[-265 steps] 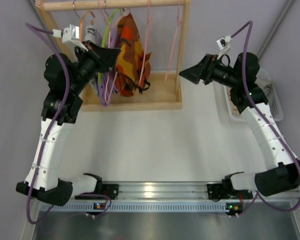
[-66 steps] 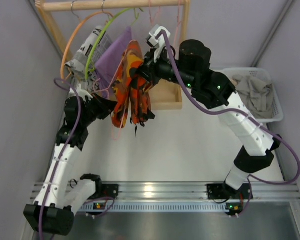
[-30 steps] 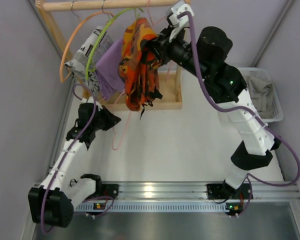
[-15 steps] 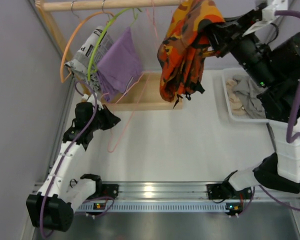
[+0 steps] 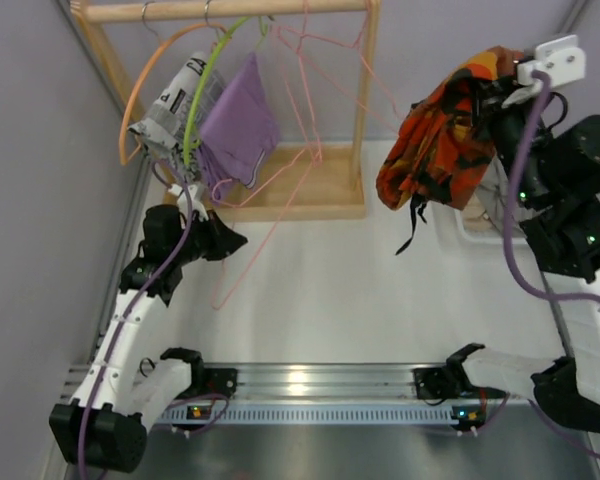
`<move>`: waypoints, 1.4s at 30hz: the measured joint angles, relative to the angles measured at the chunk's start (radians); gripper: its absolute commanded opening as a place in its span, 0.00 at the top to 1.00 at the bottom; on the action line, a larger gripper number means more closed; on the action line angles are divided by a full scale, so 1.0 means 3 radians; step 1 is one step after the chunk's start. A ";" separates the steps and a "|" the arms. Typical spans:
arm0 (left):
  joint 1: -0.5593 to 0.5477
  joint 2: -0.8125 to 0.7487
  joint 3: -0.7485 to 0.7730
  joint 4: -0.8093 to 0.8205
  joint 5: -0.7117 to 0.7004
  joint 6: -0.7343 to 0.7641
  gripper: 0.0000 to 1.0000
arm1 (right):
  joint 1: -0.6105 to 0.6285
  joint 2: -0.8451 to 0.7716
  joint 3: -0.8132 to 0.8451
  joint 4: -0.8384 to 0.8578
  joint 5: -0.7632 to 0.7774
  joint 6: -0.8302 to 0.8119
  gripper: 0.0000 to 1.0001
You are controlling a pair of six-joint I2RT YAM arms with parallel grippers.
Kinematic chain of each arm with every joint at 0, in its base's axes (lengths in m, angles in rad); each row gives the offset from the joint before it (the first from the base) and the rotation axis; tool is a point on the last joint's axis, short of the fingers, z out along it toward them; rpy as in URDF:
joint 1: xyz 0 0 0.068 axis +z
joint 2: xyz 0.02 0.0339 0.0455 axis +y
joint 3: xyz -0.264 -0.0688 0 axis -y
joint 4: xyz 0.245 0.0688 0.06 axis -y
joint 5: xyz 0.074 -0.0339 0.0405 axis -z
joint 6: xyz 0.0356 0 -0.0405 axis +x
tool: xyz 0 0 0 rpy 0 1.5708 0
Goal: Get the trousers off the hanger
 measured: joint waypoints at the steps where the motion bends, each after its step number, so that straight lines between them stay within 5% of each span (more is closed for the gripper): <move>1: 0.0000 -0.0020 0.0000 -0.0006 0.0056 0.0015 1.00 | -0.0050 -0.0015 -0.0137 0.0031 0.0078 -0.0033 1.00; 4: 0.0000 -0.0139 -0.0001 -0.0015 0.0191 0.0079 1.00 | -0.0337 0.0028 -0.0468 0.0013 0.0160 -0.0024 1.00; 12: 0.0000 -0.0622 -0.0053 -0.0024 0.0365 0.0261 1.00 | -0.1914 0.0178 -0.0814 -0.0182 -0.0367 0.0459 1.00; 21: 0.0000 -0.0847 -0.0053 -0.0031 0.0441 0.0456 1.00 | -0.2810 0.0291 -0.1008 -0.0052 -0.0902 0.0576 1.00; 35: 0.0000 -0.1203 0.0028 -0.0033 0.0510 0.0682 1.00 | -0.3049 0.1216 -0.1612 0.0573 -0.1111 0.0685 1.00; 42: 0.0000 -0.1204 0.0122 -0.0025 0.0520 0.0690 1.00 | -0.3043 0.2103 -0.1190 0.0834 -0.0994 0.0738 1.00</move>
